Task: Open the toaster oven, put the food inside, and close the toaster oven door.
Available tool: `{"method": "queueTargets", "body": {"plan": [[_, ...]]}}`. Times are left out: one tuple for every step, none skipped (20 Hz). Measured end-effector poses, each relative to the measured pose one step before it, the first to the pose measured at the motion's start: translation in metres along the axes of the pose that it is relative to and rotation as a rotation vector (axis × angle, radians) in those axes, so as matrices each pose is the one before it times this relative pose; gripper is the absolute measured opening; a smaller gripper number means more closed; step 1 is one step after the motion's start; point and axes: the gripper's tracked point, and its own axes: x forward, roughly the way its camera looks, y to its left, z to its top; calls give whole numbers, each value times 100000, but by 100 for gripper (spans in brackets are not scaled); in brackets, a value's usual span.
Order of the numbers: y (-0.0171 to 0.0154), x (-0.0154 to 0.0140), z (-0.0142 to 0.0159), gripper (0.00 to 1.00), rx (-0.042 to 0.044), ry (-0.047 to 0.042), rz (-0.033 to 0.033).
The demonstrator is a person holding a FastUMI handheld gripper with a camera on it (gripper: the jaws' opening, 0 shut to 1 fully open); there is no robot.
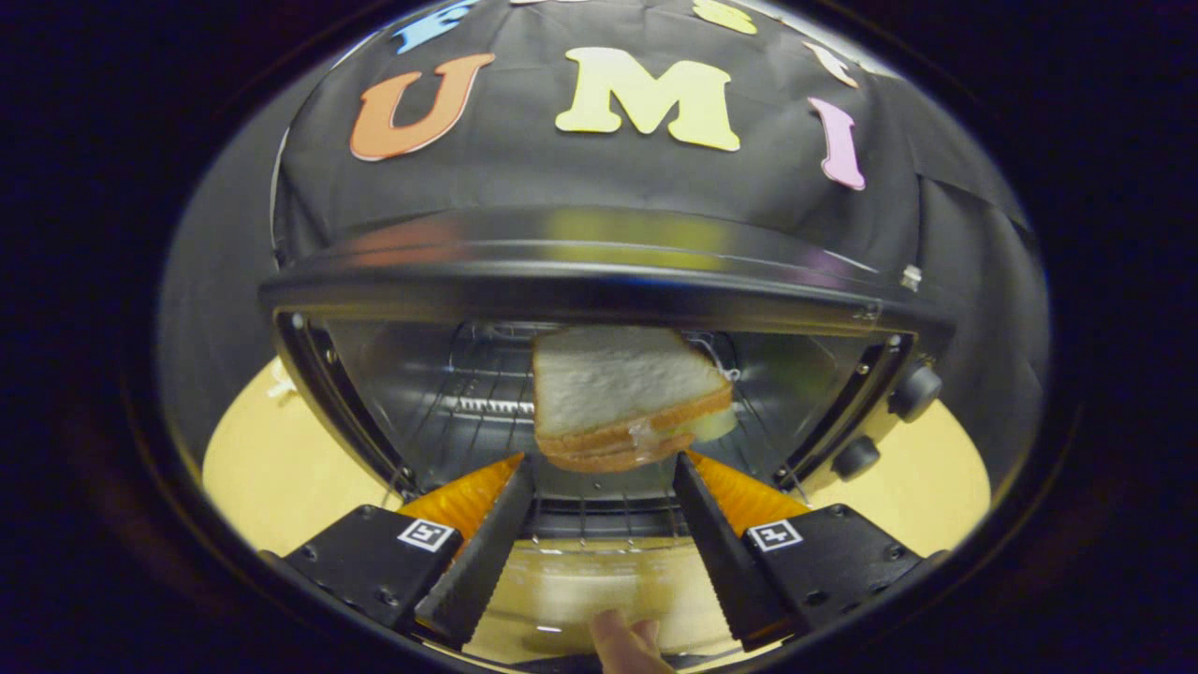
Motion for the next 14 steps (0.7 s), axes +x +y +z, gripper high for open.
{"method": "queueTargets", "body": {"plan": [[192, -693, -219, 99, 520, -1088, 1095], [-60, -753, -465, 100, 1496, -377, 792], [-207, -1062, -509, 100, 1129, 173, 852], [-140, -932, -755, 100, 1535, 1719, 375], [246, -1083, -862, 100, 508, 1327, 1763], [290, -1038, -684, 100, 113, 1198, 1915], [121, -974, -829, 100, 52, 1586, 1136], [137, -1112, -796, 100, -481, 1720, 768], [-10, -877, -561, 100, 472, 667, -10], [-139, -958, -459, 100, 411, 542, -665], [-174, -890, -174, 100, -320, -755, -485], [-447, -712, -199, 100, -898, -537, -1325], [-669, -611, -345, 100, -345, -386, -2527], [-432, -344, -262, 100, -808, 91, -1267]]}}
